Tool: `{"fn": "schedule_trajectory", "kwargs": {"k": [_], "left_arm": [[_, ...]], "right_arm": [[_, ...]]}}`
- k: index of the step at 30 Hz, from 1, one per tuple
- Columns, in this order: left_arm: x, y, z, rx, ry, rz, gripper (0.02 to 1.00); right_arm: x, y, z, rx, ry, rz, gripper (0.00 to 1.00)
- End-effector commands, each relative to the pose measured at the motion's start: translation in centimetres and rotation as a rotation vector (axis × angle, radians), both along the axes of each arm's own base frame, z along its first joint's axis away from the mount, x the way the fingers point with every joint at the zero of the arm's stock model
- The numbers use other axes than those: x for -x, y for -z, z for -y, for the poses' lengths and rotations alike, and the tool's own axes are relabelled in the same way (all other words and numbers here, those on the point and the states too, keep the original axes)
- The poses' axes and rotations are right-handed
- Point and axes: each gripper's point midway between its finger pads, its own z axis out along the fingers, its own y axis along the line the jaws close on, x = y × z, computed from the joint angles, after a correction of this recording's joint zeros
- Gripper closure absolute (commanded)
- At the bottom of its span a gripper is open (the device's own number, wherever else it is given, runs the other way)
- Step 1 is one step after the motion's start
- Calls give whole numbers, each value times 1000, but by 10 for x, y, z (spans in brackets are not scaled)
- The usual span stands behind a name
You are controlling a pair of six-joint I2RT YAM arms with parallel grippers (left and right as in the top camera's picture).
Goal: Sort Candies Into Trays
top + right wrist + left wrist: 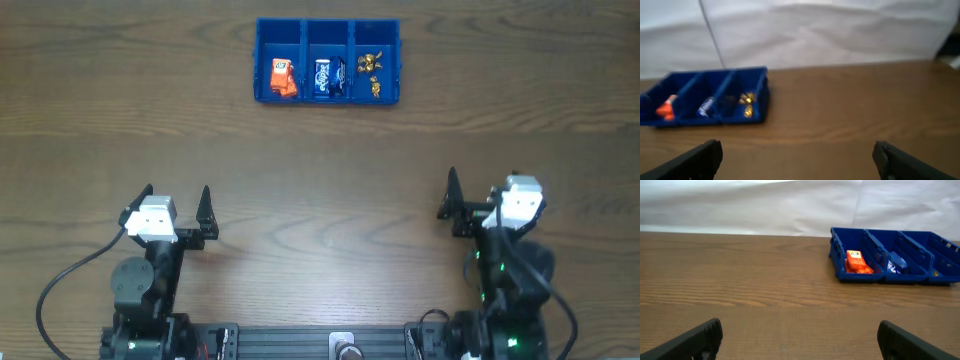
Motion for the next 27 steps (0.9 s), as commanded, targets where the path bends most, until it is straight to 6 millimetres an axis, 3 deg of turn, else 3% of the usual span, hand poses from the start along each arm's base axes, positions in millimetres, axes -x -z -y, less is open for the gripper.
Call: {"fn": "schedule_trajectory", "kwargs": {"k": [1, 8, 16, 27], "left_arm": [[2, 15, 1, -14, 14, -47, 20], [2, 15, 1, -14, 14, -47, 23], [2, 15, 1, -14, 14, -47, 20], [2, 15, 1, -14, 14, -47, 20]], "right_arm": [[5, 9, -14, -1, -82, 90, 3], [4, 28, -21, -2, -124, 147, 5], [4, 42, -13, -3, -78, 91, 3], [4, 45, -12, -3, -75, 76, 3]]}}
